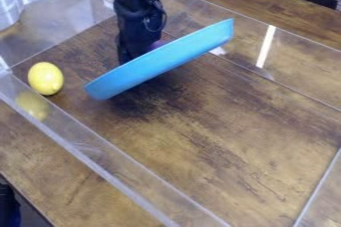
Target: Remove the purple eggplant from the blue tray and put it on the table
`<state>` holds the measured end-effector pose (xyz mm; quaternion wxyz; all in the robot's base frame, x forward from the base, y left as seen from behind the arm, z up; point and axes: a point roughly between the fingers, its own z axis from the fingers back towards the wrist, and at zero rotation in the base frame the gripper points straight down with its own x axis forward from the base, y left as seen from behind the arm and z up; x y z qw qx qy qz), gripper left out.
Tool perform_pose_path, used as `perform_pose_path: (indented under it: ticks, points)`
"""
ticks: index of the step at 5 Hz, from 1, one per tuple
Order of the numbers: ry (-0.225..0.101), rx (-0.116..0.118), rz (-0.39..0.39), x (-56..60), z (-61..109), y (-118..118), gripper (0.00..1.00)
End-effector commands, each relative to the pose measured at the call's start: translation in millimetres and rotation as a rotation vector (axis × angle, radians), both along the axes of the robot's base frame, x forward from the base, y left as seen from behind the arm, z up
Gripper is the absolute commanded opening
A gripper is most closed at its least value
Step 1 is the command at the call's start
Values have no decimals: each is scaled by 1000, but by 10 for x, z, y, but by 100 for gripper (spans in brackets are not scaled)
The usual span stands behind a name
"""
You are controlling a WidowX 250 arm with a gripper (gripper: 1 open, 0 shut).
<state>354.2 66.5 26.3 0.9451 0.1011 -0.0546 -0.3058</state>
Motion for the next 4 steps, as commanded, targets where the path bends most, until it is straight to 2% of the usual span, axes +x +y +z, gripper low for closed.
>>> perform_pose_path:
  ticks: [1, 4]
  points:
    - [-18, -12, -57, 27, 28, -192, 0]
    - [-35, -32, -151, 32, -26, -421, 0]
